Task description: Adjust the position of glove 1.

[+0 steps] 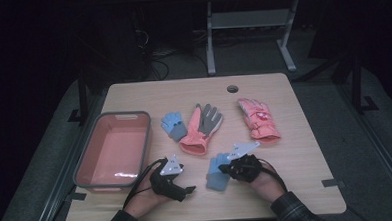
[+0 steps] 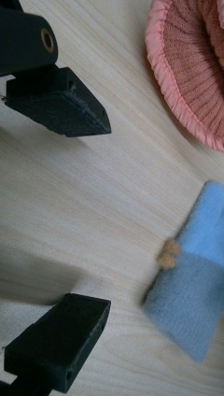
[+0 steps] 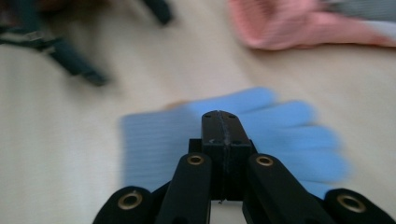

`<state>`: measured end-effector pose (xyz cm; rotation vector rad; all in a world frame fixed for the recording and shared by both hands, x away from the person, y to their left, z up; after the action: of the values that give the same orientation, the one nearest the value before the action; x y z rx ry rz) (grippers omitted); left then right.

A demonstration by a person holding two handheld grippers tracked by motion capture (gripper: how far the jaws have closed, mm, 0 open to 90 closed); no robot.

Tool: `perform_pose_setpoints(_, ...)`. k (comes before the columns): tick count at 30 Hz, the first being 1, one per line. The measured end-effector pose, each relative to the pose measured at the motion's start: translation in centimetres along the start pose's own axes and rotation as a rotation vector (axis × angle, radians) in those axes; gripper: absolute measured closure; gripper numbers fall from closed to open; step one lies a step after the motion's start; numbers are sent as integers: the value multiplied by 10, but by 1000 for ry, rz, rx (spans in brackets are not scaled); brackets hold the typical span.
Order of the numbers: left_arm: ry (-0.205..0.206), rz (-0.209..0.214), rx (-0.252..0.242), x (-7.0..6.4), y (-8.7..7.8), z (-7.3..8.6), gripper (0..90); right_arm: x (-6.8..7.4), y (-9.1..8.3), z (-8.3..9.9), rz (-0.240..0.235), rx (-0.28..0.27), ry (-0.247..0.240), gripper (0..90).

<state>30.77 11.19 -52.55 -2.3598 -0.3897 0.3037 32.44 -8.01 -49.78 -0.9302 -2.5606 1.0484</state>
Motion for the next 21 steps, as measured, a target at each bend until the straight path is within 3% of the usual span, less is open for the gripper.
perform_pose_setpoints(4,6,-2,1,1,0,0,127,-29,-1,2,48,3,37,900)
perform_pose_setpoints(7,6,-2,1,1,0,0,126,-38,-1,7,56,24,47,900)
perform_pose_setpoints(21,2,0,1,0,0,0,127,-32,4,22,50,83,31,900)
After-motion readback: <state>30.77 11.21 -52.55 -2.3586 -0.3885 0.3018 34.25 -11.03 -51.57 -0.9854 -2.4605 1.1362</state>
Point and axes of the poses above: each handheld gripper's, and its own axes: y roughly forward along the jaws, z roughly out of its underside, x roughly to its left, the point moved 7 cm from there along y, roughly forward along the jaws, and after that the axes turned 8 degrees about z, right-handed, at the moved point
